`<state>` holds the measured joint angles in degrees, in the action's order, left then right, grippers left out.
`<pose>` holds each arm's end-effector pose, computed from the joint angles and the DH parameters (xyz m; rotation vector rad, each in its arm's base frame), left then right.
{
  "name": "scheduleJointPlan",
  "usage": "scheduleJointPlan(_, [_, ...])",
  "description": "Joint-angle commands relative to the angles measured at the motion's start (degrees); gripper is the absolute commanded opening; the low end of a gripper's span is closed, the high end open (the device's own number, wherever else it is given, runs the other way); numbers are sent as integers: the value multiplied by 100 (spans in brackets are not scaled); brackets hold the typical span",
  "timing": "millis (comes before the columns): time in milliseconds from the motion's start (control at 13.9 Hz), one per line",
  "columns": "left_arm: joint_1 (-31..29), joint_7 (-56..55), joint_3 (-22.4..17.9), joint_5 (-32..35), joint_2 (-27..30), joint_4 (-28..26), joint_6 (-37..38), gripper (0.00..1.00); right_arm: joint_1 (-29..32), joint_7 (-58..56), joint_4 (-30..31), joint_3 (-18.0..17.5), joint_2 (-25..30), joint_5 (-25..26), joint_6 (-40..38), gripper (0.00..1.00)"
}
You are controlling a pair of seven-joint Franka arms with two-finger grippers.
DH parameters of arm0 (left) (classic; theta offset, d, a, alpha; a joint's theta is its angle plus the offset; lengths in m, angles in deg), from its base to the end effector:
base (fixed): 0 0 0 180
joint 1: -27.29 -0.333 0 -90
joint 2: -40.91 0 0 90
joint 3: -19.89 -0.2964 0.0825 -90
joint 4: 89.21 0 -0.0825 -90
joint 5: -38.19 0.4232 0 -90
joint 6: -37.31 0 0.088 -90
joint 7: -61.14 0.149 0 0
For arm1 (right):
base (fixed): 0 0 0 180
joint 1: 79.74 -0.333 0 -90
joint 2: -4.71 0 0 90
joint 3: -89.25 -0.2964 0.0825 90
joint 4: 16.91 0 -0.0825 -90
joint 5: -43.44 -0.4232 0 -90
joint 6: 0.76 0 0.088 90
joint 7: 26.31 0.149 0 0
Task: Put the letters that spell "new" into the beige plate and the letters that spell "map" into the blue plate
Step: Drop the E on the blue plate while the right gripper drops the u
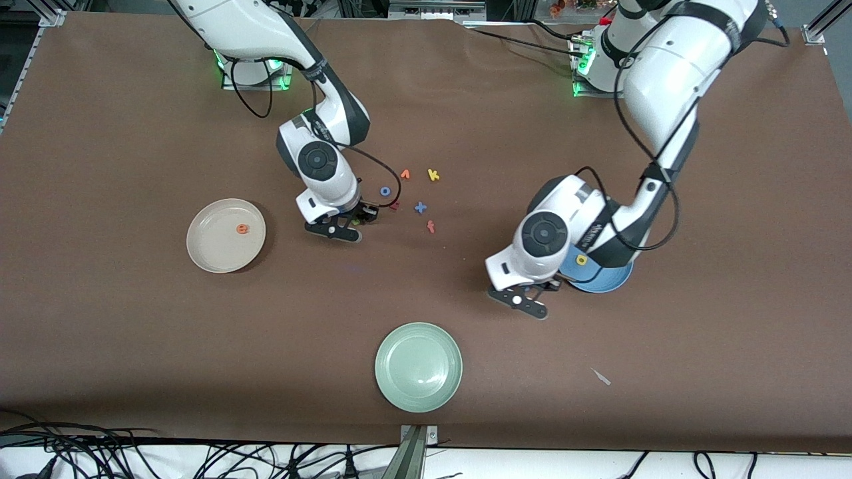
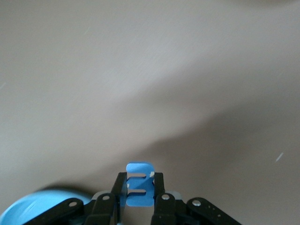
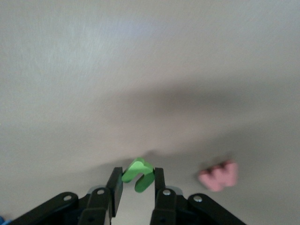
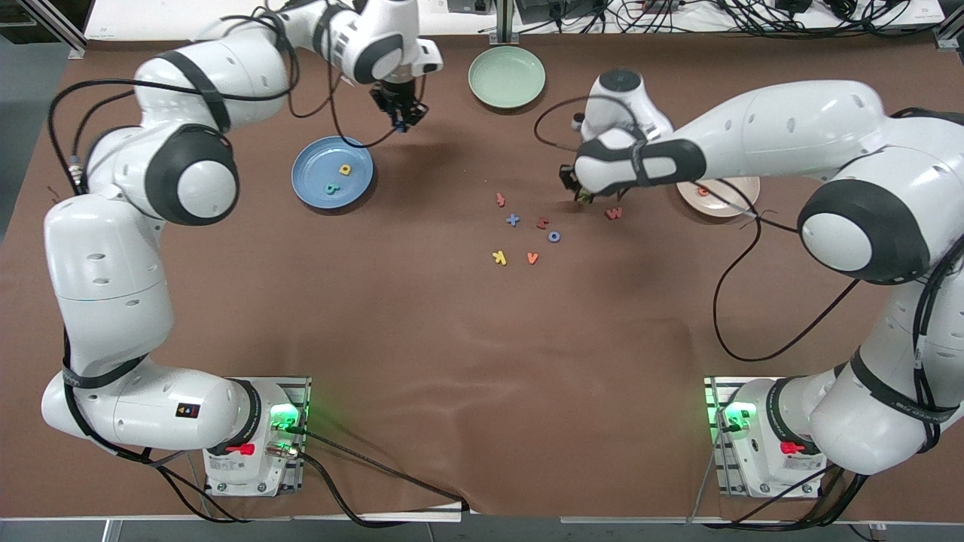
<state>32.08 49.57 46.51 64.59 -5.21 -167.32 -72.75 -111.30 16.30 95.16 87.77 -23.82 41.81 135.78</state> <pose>0.6689 -0.2959 0.1850 -2.9321 0.6589 0.1762 0.5219 0.3415 0.1246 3.1064 -0.2977 -0.1172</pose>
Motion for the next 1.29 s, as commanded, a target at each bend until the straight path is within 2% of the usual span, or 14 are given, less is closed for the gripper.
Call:
scheduleJointPlan(0, [-600, 575, 133, 50, 410, -667, 283, 4, 27, -978, 113, 428, 628, 14, -715, 24])
scheduleJointPlan(144, [-970, 883, 124, 59, 569, -1002, 327, 4, 27, -1655, 488, 718, 997, 14, -761, 24])
scheduleJointPlan(359, [-1673, 1270, 177, 94, 605, -1433, 292, 4, 27, -2735, 1279, 1236, 1541, 14, -375, 24])
scheduleJointPlan(503, [-1692, 1193, 230, 103, 701, -1706, 248, 6, 27, -3457, 1623, 1632, 1710, 14, -120, 24])
scheduleJointPlan(575, [-1701, 1183, 230, 103, 710, -1759, 239, 13, 27, -3765, 1712, 1799, 1719, 14, -32, 24])
scheduleJointPlan(646, [-1736, 1183, 230, 103, 710, -1760, 239, 32, 27, -4020, 1808, 1922, 1710, 14, 117, 24])
scheduleJointPlan(790, [-1762, 1183, 238, 103, 719, -1734, 257, 100, 36, -4478, 2011, 2186, 1623, 14, 564, 25])
scheduleJointPlan(862, [-1762, 1183, 256, 103, 736, -1690, 300, 100, 36, -4593, 2029, 2283, 1527, 14, 680, 26])
scheduleJointPlan(934, [-1745, 1166, 256, 94, 815, -1681, 301, 100, 44, -4603, 2020, 2310, 1482, 5, 681, 41])
scheduleJointPlan(1006, [-1727, 1148, 265, 50, 920, -1655, 309, 100, 44, -4516, 1994, 2310, 1473, -38, 646, 85])
scheduleJointPlan(1077, [-1710, 1148, 317, 41, 1130, -1654, 327, 100, 36, -4480, 1976, 2302, 1490, -48, 619, 100])
scheduleJointPlan(1221, [-1710, 1122, 545, 41, 1526, -1532, 624, 100, -25, -4087, 1872, 2214, 1534, -56, 471, 100])
